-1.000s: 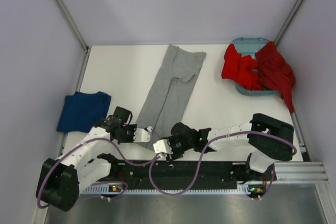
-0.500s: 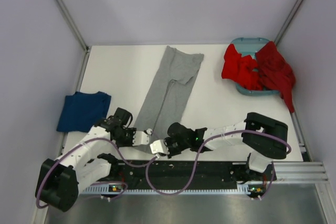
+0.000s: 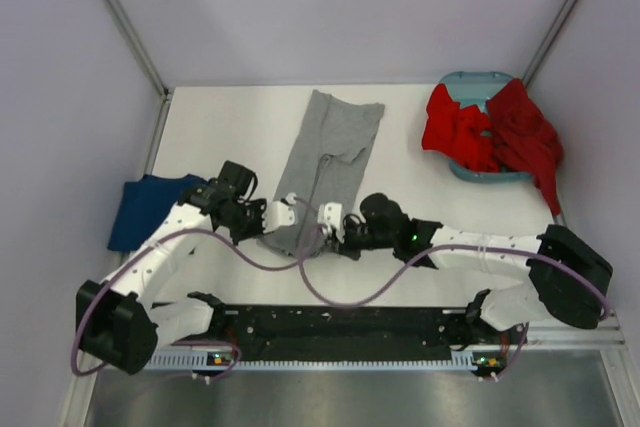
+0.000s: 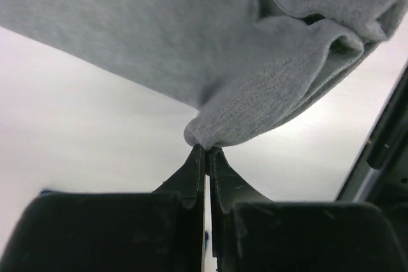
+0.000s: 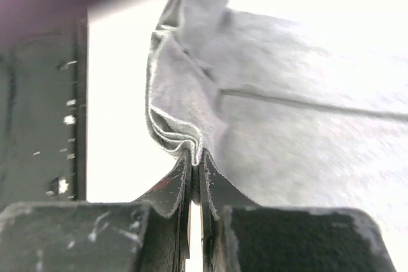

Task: Fold and stack the t-shirts
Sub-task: Grab the bottom of the folded rectangular tshirt with both arms, then fold the folded rectangular tshirt in 1/3 of the way

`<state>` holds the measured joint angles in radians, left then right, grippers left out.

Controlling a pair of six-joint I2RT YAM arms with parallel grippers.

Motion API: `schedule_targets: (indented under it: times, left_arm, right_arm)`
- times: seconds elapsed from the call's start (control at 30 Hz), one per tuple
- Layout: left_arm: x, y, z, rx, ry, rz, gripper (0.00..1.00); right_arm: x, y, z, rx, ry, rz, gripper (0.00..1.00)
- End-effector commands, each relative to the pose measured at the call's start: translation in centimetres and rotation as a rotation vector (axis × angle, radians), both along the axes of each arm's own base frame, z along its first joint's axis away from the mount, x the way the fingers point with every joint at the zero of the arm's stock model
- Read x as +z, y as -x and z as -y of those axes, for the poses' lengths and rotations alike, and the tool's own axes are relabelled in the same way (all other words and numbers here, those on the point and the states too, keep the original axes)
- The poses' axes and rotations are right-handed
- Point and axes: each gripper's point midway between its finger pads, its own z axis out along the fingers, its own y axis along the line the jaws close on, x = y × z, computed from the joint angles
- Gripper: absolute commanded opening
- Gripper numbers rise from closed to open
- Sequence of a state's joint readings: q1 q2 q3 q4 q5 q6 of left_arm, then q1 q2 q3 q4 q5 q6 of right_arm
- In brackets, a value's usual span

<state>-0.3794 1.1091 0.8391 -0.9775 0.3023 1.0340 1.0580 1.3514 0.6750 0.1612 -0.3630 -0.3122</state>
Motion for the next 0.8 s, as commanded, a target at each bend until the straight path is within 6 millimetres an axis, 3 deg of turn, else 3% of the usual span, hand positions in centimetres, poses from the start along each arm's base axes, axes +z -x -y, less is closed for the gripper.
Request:
schedule_targets:
  times: [0.0, 0.13, 0.3, 0.57, 0.77]
  left_arm:
    - [3.0, -6.6, 2.4, 0.115, 0.074, 0.135, 0.0]
    - [3.8, -11.8, 3.0, 0.186, 0.032, 0.18, 0.0]
    - [1.8, -17.3, 3.6, 0.294, -0.044, 0.117, 0.0]
    - [0.8, -23.0, 5.0, 0.377, -0.014, 0.137, 0.0]
    - [-0.4, -24.3, 5.6, 0.365, -0.016, 0.134, 0.0]
  right_arm:
    - [2.5, -6.9, 1.4, -0.248, -0.131, -0.102, 0.0]
    - [2.9, -13.2, 3.2, -0.379, -0.189, -0.135, 0.0]
    - [2.1, -19.2, 4.9, -0.506, -0.215, -0.216, 0.0]
    - [0.1, -23.2, 6.0, -0.624, -0.24, -0.338, 0.0]
    - [-1.6, -24.6, 6.7, -0.681, -0.173, -0.367, 0.0]
